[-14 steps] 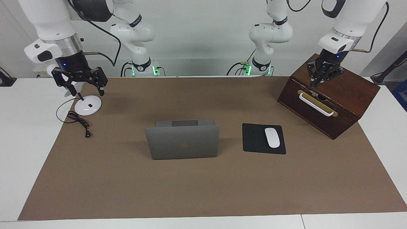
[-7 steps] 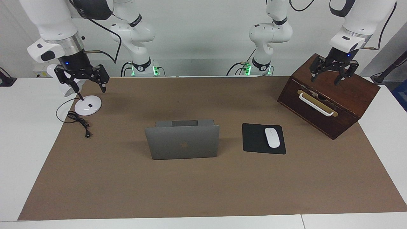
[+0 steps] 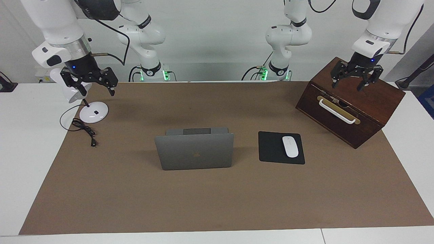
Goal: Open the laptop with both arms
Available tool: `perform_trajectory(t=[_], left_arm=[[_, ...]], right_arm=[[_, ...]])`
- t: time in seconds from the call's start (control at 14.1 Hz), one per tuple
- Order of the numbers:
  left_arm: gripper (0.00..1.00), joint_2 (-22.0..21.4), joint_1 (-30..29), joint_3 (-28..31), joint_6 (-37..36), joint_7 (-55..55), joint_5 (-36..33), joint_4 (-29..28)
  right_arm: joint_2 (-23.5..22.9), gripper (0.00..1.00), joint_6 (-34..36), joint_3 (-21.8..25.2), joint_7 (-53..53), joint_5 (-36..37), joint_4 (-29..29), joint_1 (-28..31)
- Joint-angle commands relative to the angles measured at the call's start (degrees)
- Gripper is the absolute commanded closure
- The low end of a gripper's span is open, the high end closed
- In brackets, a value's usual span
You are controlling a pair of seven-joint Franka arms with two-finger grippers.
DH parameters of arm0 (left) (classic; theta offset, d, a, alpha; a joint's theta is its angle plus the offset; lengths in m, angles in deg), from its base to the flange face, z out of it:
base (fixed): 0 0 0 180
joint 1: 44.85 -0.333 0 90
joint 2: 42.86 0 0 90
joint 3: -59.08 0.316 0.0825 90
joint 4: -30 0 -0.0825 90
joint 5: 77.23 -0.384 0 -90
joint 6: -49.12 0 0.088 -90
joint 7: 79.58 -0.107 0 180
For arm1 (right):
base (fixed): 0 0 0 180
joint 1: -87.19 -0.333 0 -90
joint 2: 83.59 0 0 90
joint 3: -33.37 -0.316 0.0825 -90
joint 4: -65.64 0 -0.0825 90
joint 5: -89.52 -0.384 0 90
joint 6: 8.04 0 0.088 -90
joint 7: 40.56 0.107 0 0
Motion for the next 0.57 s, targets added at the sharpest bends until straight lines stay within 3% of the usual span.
perform_trajectory(t=[0.0, 0.5], left_arm=[[0.0, 1.3, -0.5, -0.3, -1.6, 0.1, -0.6, 1.4], [0.0, 4.9, 0.6, -0.4, 0.0, 7.8, -1.0, 5.1]], right_arm=[[1.5, 0.0, 0.4, -0.3, -1.5, -0.1, -1.7, 0.6], [2.0, 0.0, 1.2, -0.3, -1.2, -0.1, -2.2, 0.6]])
